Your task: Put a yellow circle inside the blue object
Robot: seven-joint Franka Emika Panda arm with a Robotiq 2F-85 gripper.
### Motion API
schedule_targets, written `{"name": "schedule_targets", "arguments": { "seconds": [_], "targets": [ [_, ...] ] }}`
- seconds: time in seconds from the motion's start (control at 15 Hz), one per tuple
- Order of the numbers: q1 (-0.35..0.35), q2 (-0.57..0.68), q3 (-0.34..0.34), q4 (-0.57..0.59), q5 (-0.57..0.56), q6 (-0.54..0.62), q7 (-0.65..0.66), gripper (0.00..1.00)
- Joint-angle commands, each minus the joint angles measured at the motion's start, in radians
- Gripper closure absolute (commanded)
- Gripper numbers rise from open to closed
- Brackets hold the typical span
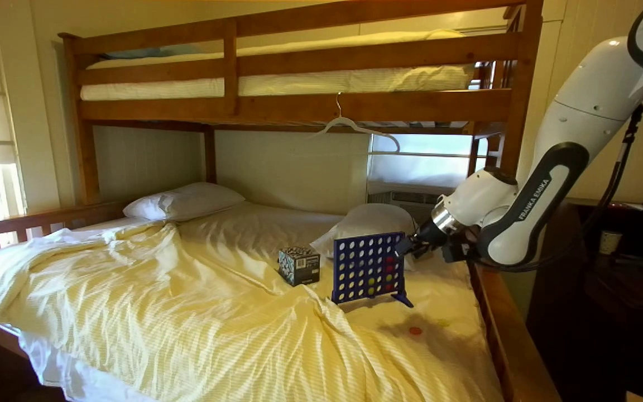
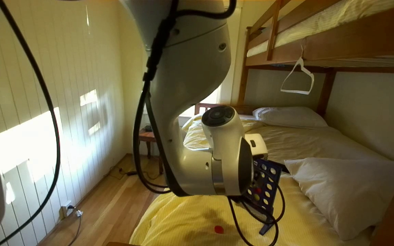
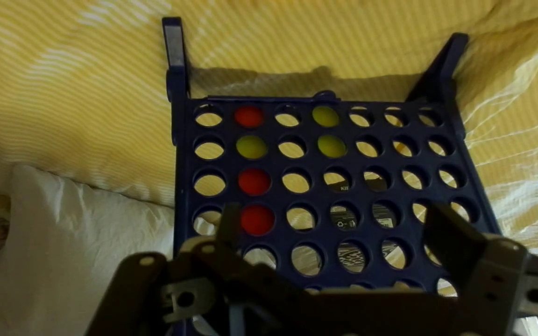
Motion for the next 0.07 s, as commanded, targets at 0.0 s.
{"name": "schedule_targets", "arguments": {
  "seconds": [0.0],
  "targets": [
    [-0.001, 0.0, 0.001, 0.0, -0.001, 0.0, 0.0, 0.0]
  ]
}}
